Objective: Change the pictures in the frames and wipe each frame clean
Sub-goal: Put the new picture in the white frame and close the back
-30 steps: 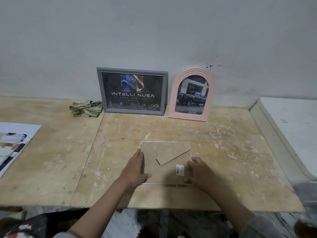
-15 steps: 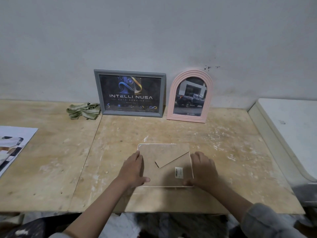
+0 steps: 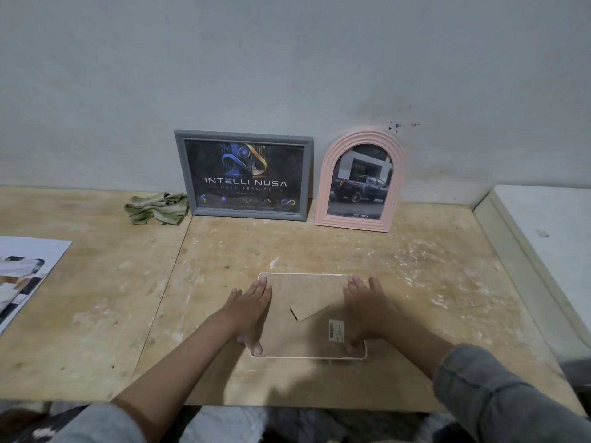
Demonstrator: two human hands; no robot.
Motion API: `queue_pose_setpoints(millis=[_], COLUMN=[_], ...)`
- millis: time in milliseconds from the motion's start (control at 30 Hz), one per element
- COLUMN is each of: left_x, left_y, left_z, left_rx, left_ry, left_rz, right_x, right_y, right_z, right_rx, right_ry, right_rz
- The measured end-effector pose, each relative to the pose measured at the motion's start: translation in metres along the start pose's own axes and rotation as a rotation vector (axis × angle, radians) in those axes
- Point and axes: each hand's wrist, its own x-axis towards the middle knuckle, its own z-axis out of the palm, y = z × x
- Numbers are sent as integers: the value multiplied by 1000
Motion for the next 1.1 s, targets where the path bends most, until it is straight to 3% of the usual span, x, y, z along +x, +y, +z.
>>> queue_pose_setpoints(millis=[233,433,567,633,733,900,1000,1100], left_x=[3,10,9,3,-6,-19,-23,-33], left_y=[2,13,25,30,35,40,31,18], left_z=[1,-3,-5,-6,0,24,27,19], left_rx=[37,163,102,5,-291,-925,-1082,-1267], left_ry=[27,33,90,82,123,522,603,610], left_rz=[-30,-95,-149,-172,-233,-425,-534,-506], right_x=[12,8,-1,-8,-22,-36,-34,-36], right_y=[-8,-5,3,5,-3,-34,-40,-36], right_z=[-12,-8,6,13,27,40,30,12], right_rx=[-250,-166,106,290,484,1030,1434,1561], right_ry=[59,71,19,18,148,324,392,460], right_rz=[-82,-57,-6,28,106,325,459,465])
